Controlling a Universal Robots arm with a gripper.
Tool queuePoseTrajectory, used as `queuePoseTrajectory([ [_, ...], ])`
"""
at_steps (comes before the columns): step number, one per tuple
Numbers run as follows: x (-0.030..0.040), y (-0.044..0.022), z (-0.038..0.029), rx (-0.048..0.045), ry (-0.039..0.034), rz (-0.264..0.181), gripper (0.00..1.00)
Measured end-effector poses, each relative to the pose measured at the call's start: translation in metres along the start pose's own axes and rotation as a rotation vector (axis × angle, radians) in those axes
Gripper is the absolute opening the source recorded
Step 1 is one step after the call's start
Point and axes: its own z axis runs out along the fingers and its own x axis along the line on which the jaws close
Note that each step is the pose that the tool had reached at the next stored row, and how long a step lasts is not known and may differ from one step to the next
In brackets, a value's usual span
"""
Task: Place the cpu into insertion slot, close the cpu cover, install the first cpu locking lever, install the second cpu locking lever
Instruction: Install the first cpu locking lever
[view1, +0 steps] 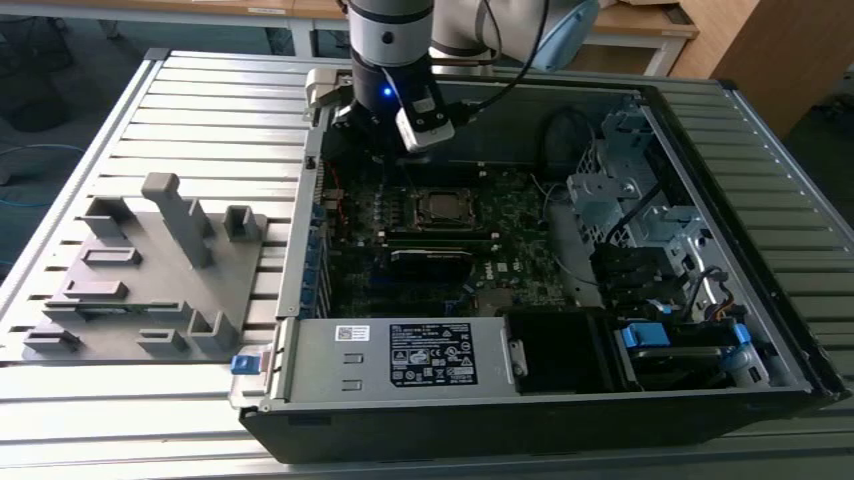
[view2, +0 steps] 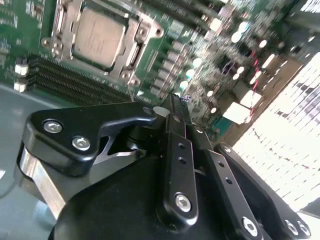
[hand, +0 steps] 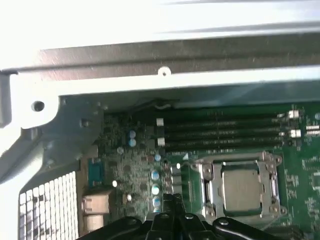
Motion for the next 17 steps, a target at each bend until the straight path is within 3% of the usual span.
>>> queuePoseTrajectory([
  [2,0.0001,-0.0001,0.0000,-0.0273,0.0022,0.000,0.10],
  [3,0.0001,-0.0001,-0.0001,-0.0314,0.0025,0.000,0.10],
  [7,0.0004,-0.0001,0.0000,-0.0326,0.0026,0.000,0.10],
  [10,0.0010,-0.0002,0.0001,-0.0529,0.0041,0.000,0.10],
  [13,0.0014,-0.0002,0.0004,-0.0565,0.0044,0.000,0.10],
  [14,0.0018,-0.0003,0.0005,-0.0615,0.0050,0.000,0.10],
  [17,0.0023,-0.0004,0.0009,-0.0883,0.0069,0.000,0.10],
])
